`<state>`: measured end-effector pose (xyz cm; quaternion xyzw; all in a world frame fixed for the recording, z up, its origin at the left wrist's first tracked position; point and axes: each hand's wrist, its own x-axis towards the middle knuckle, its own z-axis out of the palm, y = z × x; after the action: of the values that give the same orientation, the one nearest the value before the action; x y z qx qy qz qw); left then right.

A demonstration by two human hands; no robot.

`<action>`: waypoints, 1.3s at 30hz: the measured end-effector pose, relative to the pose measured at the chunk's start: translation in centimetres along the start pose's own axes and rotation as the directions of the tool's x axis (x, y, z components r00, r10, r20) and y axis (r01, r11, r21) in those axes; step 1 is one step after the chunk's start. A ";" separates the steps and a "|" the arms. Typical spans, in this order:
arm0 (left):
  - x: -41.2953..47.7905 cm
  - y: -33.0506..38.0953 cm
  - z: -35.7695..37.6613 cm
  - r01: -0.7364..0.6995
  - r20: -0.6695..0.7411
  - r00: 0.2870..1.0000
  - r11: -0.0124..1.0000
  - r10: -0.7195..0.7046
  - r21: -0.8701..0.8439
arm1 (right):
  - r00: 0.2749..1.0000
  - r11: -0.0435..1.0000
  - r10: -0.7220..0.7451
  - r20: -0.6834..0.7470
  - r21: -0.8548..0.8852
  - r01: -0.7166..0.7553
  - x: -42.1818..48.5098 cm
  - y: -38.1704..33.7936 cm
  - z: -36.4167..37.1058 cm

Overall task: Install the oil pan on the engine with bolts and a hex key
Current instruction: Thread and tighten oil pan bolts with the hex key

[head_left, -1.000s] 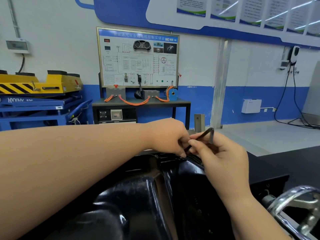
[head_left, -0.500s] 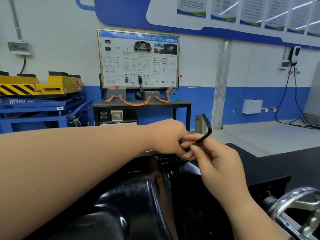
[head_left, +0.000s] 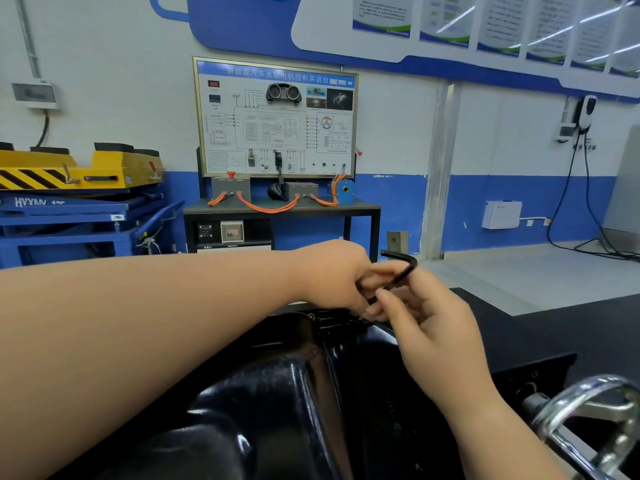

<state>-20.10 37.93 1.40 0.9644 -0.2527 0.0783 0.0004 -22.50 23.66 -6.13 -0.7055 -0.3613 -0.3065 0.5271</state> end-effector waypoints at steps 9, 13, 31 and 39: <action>-0.4 0.0 -0.2 -0.002 0.004 1.000 0.997 0.002 -0.081 | 0.990 0.997 -0.011 -0.140 -0.075 0.001 0.4 0.6 0.0; -0.4 0.1 -0.3 -0.010 0.018 1.000 0.996 0.012 -0.093 | 0.995 0.998 0.026 -0.100 -0.057 -0.031 0.4 0.6 0.3; -0.4 0.3 -0.4 0.011 0.028 1.000 0.997 -0.009 -0.075 | 0.985 0.994 0.020 -0.169 -0.107 -0.039 0.4 0.1 0.1; -0.2 0.1 -0.3 0.018 0.005 1.000 0.997 -0.018 -0.071 | 0.993 0.993 -0.097 -0.069 -0.068 0.092 -0.1 -0.5 -0.2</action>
<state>-20.42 37.95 1.64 0.9662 -0.2466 0.0670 0.0347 -22.99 23.53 -5.94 -0.6928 -0.3649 -0.3681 0.5014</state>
